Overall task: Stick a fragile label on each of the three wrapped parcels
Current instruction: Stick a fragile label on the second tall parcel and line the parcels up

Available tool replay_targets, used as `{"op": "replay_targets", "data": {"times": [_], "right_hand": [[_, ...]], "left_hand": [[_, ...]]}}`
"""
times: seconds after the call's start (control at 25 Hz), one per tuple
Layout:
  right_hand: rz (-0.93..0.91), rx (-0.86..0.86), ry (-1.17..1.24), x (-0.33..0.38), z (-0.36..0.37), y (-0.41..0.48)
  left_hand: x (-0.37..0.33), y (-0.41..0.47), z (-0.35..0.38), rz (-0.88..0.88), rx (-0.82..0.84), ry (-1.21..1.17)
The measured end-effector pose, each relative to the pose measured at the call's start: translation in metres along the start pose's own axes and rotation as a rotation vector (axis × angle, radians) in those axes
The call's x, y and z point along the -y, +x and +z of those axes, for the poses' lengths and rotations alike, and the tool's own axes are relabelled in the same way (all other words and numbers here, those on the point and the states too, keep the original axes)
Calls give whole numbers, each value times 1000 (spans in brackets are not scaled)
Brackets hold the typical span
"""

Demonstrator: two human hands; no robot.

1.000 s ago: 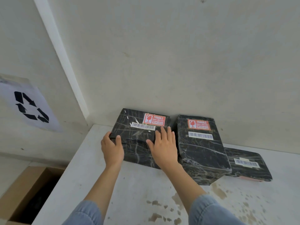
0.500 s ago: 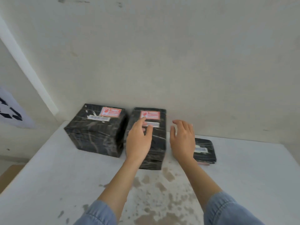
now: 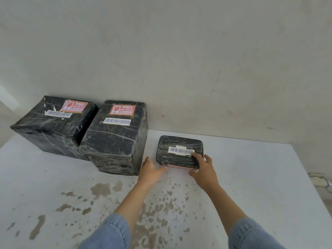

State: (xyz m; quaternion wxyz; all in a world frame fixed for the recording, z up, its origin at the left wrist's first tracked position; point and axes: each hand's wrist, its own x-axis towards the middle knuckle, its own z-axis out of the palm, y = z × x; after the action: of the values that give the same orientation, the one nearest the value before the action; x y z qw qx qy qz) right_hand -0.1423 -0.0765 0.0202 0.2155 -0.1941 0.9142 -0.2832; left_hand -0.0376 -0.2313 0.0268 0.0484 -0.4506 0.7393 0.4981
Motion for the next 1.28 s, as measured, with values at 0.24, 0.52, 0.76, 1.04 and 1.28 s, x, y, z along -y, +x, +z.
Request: {"op": "replay_targets", "data": {"times": [0.24,0.52,0.76,1.04,1.28], "right_hand": [[-114,-62,319,12,-6,22],[-9,-229,515,36,-15,59],[34,-249,564,42,-12,81],[12,-268,531,40,1,87],[2,-276,591,48,0,92]], "left_hand": [[-13,8,8,75,-167,-355],[-49,29,6,229,-339,-414],[-58,58,9,220,-375,-442],[-53,69,18,191,-406,-521],[-57,77,20,208,-411,-613]]}}
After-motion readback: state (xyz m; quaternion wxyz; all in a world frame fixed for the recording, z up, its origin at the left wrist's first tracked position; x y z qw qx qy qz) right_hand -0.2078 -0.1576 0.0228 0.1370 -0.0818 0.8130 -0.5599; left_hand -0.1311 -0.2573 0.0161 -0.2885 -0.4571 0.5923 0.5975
